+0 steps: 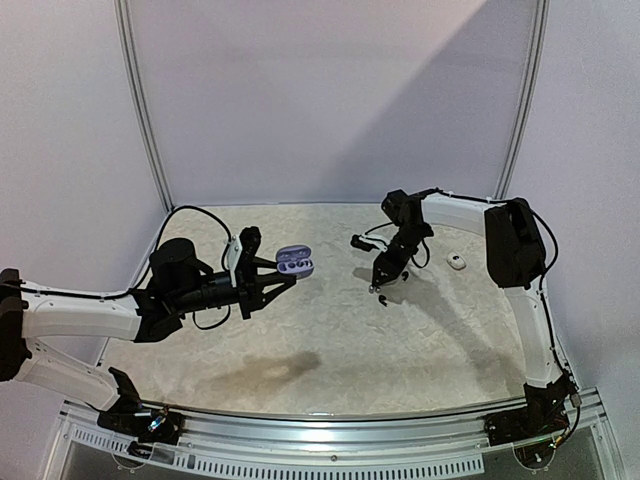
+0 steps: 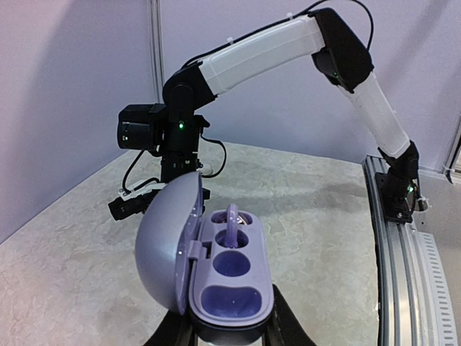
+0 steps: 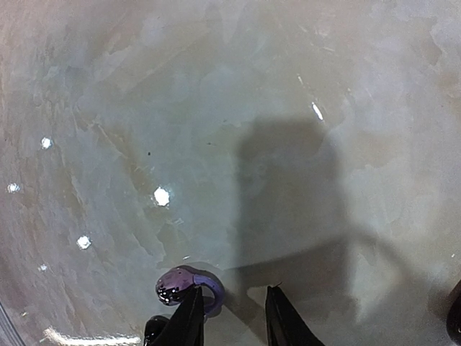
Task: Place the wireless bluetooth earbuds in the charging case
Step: Adjust the left earbud at the center of the board.
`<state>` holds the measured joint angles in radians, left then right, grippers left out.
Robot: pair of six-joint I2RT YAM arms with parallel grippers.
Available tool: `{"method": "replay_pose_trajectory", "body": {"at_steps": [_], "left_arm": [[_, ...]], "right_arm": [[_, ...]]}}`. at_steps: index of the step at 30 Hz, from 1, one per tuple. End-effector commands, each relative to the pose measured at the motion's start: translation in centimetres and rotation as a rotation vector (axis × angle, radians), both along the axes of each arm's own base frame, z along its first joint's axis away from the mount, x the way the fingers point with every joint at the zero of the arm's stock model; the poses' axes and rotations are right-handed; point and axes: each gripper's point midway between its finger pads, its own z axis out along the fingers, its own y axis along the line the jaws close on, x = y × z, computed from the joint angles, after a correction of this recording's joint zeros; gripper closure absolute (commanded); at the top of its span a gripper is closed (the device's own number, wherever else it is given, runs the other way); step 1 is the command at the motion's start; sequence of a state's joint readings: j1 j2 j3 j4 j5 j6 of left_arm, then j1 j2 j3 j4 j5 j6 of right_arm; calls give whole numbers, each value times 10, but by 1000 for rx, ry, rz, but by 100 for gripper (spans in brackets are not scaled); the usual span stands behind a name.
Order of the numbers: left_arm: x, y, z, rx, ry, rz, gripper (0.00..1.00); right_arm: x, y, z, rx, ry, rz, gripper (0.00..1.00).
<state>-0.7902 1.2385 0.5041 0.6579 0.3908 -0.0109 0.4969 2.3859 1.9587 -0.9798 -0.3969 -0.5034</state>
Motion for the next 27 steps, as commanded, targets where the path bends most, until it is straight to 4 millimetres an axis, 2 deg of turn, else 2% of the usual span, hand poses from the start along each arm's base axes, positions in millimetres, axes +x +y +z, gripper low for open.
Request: {"method": "replay_pose_trajectory", "body": {"at_steps": [1, 5, 15, 27], "left_arm": [[-4, -6, 2, 8, -5, -17, 100], [-4, -7, 2, 8, -5, -19, 100], [-4, -6, 1, 21, -19, -20, 100], [-4, -5, -1, 25, -19, -17, 100]], "right_arm": [[-17, -1, -8, -25, 40, 29, 68], [-26, 1, -2, -22, 38, 42, 68], [-38, 5, -2, -9, 68, 46, 70], [-47, -3, -11, -84, 69, 41, 72]]}}
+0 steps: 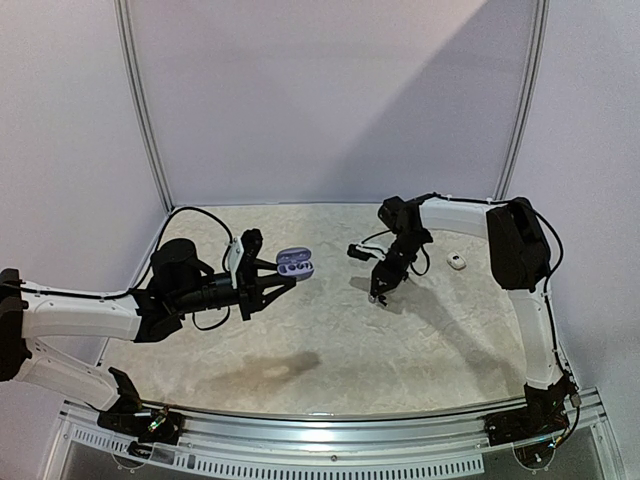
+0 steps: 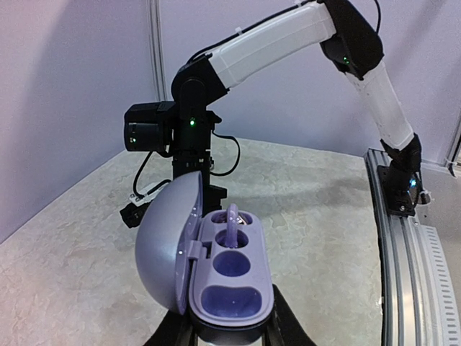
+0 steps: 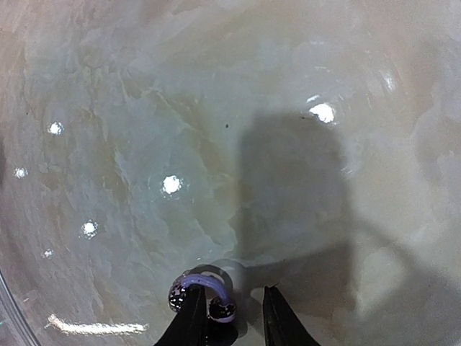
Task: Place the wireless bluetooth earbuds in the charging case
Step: Adjust the left earbud at the center of the board.
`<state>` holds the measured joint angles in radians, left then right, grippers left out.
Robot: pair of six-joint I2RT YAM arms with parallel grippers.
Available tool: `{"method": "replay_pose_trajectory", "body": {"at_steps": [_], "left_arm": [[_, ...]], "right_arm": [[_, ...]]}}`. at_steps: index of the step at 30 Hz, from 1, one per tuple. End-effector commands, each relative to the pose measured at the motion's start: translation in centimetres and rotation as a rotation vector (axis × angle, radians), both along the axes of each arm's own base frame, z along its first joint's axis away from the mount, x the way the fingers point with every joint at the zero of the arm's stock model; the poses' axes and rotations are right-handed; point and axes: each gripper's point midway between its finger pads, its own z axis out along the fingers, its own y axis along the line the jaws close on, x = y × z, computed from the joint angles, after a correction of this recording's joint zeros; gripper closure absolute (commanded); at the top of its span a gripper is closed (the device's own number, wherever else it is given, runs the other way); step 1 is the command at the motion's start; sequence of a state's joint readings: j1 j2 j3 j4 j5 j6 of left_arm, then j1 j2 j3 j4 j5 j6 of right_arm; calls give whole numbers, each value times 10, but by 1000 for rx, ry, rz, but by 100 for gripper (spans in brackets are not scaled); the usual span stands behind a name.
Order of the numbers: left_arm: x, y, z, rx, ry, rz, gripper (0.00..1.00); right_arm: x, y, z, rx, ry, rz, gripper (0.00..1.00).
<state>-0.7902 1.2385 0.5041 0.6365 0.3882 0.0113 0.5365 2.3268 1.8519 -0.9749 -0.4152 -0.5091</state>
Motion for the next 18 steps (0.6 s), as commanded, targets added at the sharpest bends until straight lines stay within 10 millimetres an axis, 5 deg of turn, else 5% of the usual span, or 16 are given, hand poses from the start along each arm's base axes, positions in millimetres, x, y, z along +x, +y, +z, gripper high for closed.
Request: {"method": "replay_pose_trajectory", "body": {"at_steps": [1, 9, 18], "left_arm": [[-5, -5, 4, 1, -16, -17, 100], [-6, -4, 3, 2, -17, -18, 100], [-5, -3, 3, 1, -20, -9, 100]], "right_arm": [[-13, -9, -11, -86, 19, -6, 73], [-13, -5, -14, -104, 7, -15, 86], [13, 3, 13, -40, -117, -156, 90]]}}
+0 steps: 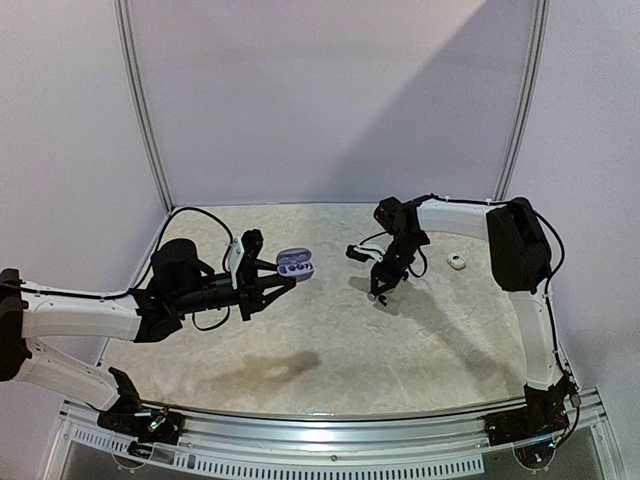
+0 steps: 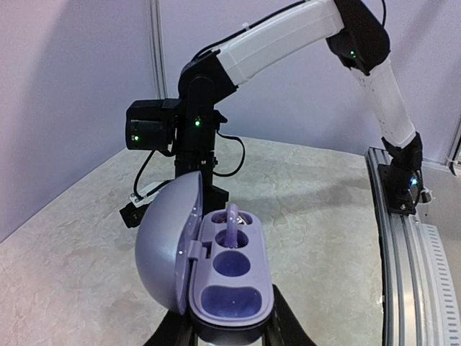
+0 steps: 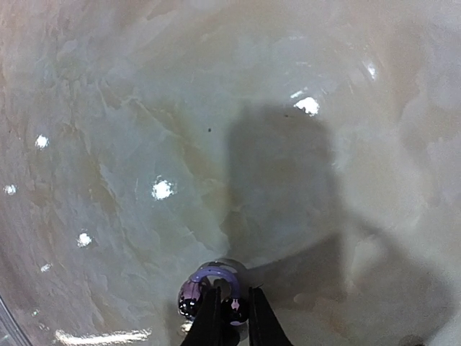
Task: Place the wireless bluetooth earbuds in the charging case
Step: Adjust the left earbud at the center of the board.
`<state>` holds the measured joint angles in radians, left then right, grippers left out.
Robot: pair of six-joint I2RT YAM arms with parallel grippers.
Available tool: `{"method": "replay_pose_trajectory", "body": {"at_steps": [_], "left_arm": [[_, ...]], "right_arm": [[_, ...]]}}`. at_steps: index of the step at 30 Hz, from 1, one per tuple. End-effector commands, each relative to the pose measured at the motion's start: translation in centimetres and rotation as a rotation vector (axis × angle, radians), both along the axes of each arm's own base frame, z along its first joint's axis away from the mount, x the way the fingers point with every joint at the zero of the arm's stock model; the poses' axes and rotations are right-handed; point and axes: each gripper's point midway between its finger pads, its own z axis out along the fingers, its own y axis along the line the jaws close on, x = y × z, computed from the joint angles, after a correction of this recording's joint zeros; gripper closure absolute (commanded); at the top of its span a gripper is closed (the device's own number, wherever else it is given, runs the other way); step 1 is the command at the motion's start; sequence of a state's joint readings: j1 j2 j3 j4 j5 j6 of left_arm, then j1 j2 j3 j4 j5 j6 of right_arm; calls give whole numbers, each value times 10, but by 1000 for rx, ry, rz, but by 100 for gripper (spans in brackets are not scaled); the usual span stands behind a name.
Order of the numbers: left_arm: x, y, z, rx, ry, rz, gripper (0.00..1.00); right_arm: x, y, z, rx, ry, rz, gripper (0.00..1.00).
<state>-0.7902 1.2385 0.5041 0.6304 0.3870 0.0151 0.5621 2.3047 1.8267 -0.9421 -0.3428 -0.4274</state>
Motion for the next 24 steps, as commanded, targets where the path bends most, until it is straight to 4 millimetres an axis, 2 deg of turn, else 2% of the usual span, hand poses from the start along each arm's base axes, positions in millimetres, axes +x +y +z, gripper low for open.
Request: {"method": "replay_pose_trajectory", "body": {"at_steps": [1, 5, 8, 11, 17, 24], "left_arm": [[-5, -3, 4, -5, -20, -8, 100], [-4, -2, 3, -6, -23, -1, 100], [-5, -1, 2, -5, -22, 0, 100], [-5, -1, 3, -6, -25, 3, 100], [-6, 2, 2, -7, -27, 8, 100], [-6, 2, 2, -7, -30, 12, 100]], "right_arm": [[24, 7, 24, 50, -144, -156, 91], [47, 9, 39, 142, -291, -401, 92], [51, 8, 49, 205, -372, -579, 92], [52, -2, 44, 145, -452, -671, 91], [47, -25, 27, 78, -488, -787, 92], [34, -32, 11, 60, -455, -834, 89]]}}
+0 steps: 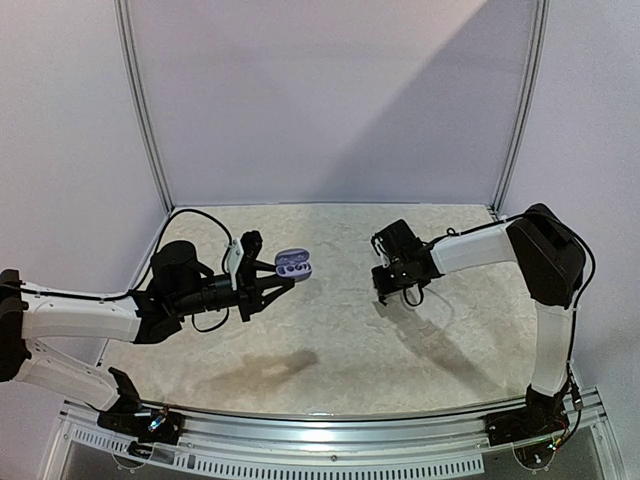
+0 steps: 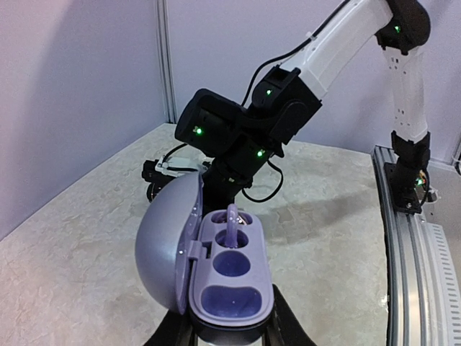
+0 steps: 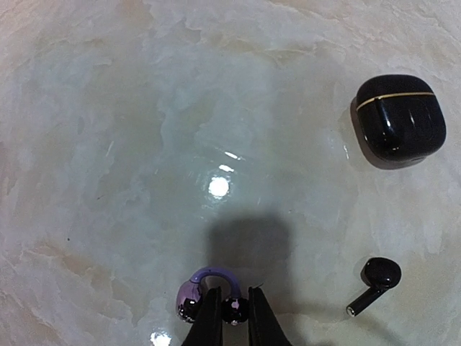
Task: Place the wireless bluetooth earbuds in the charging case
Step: Adjust the left earbud at the center of the board.
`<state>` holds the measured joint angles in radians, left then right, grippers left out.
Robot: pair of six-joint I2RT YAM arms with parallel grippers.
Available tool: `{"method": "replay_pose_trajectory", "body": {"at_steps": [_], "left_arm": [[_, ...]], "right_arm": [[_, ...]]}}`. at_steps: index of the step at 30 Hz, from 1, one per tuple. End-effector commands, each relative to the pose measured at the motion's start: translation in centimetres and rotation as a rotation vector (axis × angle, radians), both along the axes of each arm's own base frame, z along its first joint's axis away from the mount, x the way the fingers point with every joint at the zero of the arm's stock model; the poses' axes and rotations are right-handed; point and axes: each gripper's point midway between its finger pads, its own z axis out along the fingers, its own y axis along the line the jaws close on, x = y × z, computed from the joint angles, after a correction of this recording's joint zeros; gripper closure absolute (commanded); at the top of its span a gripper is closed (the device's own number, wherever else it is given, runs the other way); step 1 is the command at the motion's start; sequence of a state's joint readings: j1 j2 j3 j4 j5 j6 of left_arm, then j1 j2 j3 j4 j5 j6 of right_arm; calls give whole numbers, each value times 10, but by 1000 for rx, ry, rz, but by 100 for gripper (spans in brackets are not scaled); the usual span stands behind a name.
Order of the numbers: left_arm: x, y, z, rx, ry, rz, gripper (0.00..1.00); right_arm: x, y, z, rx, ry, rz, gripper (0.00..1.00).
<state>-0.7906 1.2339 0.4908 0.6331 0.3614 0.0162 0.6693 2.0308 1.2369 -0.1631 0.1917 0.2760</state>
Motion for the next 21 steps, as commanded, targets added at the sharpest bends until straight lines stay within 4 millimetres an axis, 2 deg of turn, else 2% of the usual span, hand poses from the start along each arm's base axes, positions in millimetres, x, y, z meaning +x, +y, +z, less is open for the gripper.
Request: {"method": "replay_pose_trajectory", "body": {"at_steps": [1, 10, 21], "left_arm": [[-8, -1, 7, -14, -32, -11, 100], [-7, 0, 7, -14, -28, -7, 100], [-5, 0, 8, -14, -35, -3, 100]], "right_arm": [[0, -9, 9, 26, -29, -84, 87], [-17, -5, 13, 66, 18, -52, 76], [-32, -10, 4, 67, 62, -39, 75]]}}
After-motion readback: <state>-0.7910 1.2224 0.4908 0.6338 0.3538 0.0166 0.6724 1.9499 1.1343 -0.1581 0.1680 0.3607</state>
